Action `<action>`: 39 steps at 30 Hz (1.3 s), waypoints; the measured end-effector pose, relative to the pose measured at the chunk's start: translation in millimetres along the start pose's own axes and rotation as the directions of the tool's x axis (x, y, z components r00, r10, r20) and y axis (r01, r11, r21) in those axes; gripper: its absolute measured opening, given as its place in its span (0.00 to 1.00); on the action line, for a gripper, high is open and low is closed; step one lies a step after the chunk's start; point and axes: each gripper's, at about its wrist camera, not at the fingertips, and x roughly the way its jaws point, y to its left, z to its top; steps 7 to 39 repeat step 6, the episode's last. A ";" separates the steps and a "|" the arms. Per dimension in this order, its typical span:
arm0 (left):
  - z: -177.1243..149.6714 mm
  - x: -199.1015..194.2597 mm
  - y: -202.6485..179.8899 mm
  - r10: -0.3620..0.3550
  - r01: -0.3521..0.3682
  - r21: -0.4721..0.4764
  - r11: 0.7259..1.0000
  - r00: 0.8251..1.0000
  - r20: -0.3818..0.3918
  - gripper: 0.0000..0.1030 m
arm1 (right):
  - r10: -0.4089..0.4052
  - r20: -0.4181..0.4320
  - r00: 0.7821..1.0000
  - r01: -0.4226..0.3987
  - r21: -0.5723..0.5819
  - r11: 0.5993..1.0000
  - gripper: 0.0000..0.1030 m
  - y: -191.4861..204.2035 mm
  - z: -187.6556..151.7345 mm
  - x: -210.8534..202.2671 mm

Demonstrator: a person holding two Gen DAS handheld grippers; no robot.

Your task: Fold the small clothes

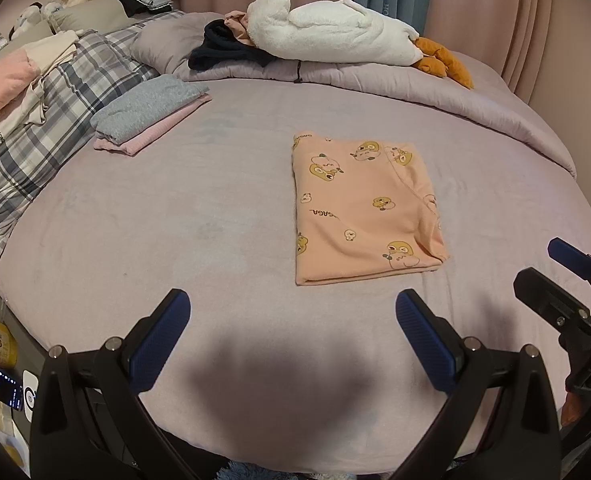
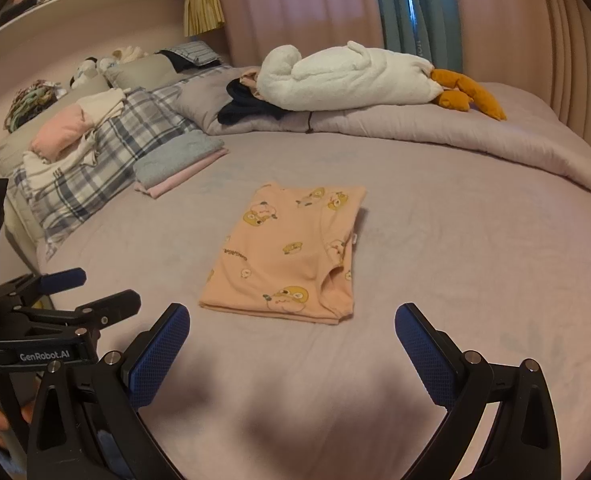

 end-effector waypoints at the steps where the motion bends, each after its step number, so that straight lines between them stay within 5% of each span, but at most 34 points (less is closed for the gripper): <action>1: 0.1 0.0 0.3 0.001 -0.001 0.001 1.000 1.000 0.000 1.00 | 0.000 0.001 1.000 0.000 0.001 1.000 0.99 0.2 0.3 -0.1; 39: 1.0 2.7 -0.1 0.004 -0.004 -0.004 1.000 1.000 -0.008 1.00 | 0.000 0.000 1.000 0.000 -0.001 1.000 0.99 -0.6 0.5 0.2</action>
